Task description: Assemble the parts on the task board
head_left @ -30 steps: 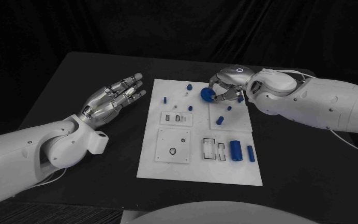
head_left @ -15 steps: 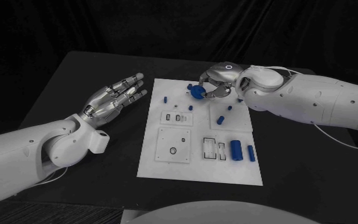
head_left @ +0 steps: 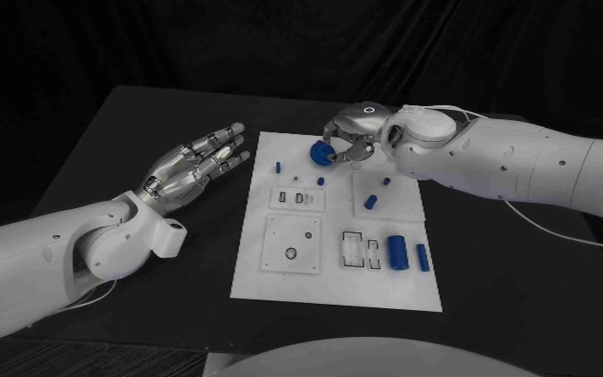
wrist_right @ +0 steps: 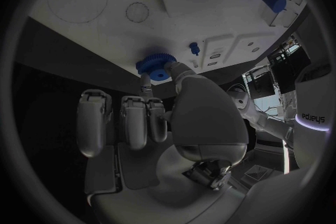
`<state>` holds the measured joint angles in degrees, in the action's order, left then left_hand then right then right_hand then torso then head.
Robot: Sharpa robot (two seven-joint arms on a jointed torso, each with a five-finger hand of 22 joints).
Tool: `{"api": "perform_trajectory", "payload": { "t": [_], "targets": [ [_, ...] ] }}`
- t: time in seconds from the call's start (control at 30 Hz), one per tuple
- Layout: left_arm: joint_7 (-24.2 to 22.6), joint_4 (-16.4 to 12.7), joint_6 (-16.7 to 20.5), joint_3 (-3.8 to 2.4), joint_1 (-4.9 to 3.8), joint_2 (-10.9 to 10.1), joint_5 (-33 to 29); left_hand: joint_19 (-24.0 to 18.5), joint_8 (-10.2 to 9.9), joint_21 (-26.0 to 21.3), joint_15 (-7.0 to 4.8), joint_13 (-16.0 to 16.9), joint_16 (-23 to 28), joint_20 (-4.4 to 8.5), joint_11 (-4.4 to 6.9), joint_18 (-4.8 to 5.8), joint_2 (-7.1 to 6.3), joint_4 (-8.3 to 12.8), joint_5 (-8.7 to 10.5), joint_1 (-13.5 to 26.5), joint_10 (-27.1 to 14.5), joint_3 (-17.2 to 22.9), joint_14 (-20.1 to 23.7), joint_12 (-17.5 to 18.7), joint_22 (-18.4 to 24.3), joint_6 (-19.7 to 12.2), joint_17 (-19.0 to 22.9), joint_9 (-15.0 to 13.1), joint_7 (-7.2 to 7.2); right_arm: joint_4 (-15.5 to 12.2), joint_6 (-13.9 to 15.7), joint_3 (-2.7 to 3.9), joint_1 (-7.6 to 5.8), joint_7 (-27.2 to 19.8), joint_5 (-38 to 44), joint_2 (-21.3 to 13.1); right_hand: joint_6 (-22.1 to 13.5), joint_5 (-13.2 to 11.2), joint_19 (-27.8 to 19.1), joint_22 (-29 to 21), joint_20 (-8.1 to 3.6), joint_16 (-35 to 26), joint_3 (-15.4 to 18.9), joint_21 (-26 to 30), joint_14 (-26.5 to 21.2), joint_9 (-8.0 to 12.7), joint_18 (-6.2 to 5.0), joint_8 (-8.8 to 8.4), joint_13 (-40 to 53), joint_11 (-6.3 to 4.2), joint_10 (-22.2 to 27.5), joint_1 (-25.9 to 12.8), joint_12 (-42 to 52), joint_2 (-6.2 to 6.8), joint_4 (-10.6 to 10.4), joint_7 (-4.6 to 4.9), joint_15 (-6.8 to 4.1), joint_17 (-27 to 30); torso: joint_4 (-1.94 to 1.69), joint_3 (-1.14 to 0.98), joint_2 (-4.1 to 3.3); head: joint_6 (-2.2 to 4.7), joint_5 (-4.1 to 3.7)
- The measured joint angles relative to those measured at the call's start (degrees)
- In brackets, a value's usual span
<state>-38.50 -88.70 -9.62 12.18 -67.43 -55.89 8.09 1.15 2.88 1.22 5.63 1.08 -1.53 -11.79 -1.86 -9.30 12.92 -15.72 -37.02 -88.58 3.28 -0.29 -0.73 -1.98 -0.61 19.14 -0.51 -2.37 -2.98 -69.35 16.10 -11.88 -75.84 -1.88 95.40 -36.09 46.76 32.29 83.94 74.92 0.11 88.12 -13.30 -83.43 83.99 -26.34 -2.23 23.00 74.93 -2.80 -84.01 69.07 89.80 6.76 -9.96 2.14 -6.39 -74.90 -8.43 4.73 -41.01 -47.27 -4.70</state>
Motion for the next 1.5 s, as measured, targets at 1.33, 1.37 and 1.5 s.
{"api": "perform_trajectory", "payload": {
  "t": [1.33, 1.37, 1.5],
  "targets": [
    [0.62, 0.61, -0.98, 0.0, 0.0, 0.5, 0.01, 0.0, 0.0, 0.0, 0.0, 0.01, 0.0, 0.0, -0.21, 0.0, 0.0, 0.16, 0.0, 0.0, -0.21, 0.48, 0.0, 0.0, 0.0, 0.0, 0.0, 0.0, 0.0, 0.76, -0.74, 0.01, -0.19, -2.17, -0.15, 0.77, -11.25, -3.94, 0.0, -0.02, 0.0, 0.79, -1.19, 3.63, 0.0, 5.68, 0.0, -12.71, -0.02, 0.0, 0.0, 0.2, 0.0, -0.2, 0.08, -0.42, 0.0, 0.0, 0.12, -0.03, 0.12, -0.16, 0.36],
    [0.65, 0.59, -1.0, 0.0, 0.0, 0.44, 0.01, 0.0, 0.0, 0.0, 0.0, 0.01, 0.0, 0.0, -0.2, 0.0, 0.0, 0.16, 0.0, 0.0, -0.21, 0.48, 0.0, 0.0, 0.0, 0.0, 0.0, 0.0, 0.0, 0.61, -0.65, 0.01, -0.19, -2.19, -0.15, 0.4, -11.25, -3.94, 0.0, -0.02, 0.0, 0.79, -1.19, 3.63, 0.0, 5.74, 0.0, -12.71, -0.02, 0.0, 0.0, 0.2, 0.0, -0.2, 0.08, -0.42, 0.0, 0.0, 0.12, -0.03, 0.12, -0.11, 0.36],
    [0.72, 0.51, -1.03, 0.0, 0.0, 0.16, 0.01, 0.0, 0.0, 0.0, 0.0, 0.01, 0.0, 0.0, -0.21, 0.0, 0.0, 0.2, 0.0, 0.0, -0.21, 0.52, 0.0, 0.0, 0.0, 0.0, 0.0, 0.0, 0.0, -1.07, 0.05, 0.01, -0.22, -2.26, -0.16, -1.86, -10.36, -3.94, 0.0, -0.02, 0.0, 0.4, -1.59, 4.01, 0.0, 6.37, 0.0, -12.71, -0.02, 0.0, 0.0, 0.54, 0.0, -0.54, 0.48, -0.18, 0.0, 0.0, 0.12, -0.03, 0.12, 0.21, 0.36]
  ]
}}
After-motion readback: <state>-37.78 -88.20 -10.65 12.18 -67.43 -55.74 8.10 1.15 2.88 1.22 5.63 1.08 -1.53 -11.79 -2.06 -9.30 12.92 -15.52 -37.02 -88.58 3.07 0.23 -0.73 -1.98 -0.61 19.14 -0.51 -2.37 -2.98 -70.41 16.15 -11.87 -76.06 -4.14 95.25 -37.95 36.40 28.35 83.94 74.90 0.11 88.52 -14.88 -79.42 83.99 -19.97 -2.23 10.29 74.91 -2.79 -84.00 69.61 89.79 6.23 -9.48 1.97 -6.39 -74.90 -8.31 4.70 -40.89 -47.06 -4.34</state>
